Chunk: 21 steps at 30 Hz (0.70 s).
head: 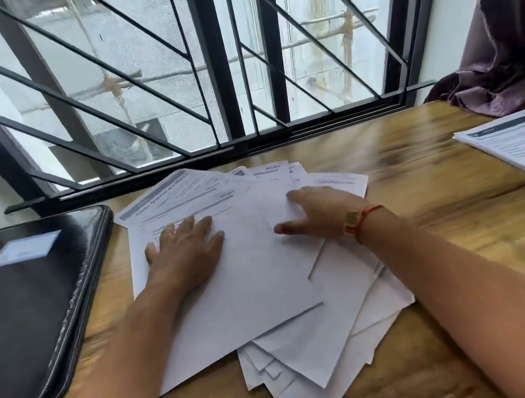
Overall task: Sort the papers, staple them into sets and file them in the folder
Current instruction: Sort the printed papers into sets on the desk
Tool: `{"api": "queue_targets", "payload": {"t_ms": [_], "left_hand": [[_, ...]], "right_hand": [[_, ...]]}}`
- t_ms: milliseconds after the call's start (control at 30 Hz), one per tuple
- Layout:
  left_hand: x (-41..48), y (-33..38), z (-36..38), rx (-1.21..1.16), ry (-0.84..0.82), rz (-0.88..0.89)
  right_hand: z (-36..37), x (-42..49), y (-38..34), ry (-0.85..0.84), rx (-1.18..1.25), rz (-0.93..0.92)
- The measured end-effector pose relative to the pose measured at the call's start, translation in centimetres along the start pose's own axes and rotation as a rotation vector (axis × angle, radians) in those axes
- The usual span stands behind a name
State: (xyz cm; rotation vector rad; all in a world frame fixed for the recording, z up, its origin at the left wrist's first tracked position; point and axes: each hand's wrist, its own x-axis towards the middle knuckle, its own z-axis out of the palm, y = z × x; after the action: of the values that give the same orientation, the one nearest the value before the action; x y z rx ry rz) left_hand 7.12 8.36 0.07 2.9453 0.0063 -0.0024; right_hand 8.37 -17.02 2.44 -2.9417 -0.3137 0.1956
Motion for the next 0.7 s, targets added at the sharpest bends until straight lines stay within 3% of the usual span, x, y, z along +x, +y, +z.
{"api": "queue_targets", "payload": {"t_ms": [367, 500, 600, 700], "left_hand": [[0.2, 0.3, 0.4, 0.038, 0.003, 0.020], [0.1, 0.7, 0.5, 0.051, 0.008, 0.039], [0.0, 0.7, 0.7, 0.046, 0.007, 0.045], [0.0, 0.8, 0.7, 0.044, 0.005, 0.042]], "right_hand": [[-0.1, -2.0, 1.2, 0.056, 0.054, -0.199], [-0.4, -0.6, 3.5, 0.350, 0.179, -0.012], [0.3, 0.9, 6.1, 0.292, 0.088, 0.198], [0.7, 1.7, 7.2, 0.242, 0.109, 0.249]]}}
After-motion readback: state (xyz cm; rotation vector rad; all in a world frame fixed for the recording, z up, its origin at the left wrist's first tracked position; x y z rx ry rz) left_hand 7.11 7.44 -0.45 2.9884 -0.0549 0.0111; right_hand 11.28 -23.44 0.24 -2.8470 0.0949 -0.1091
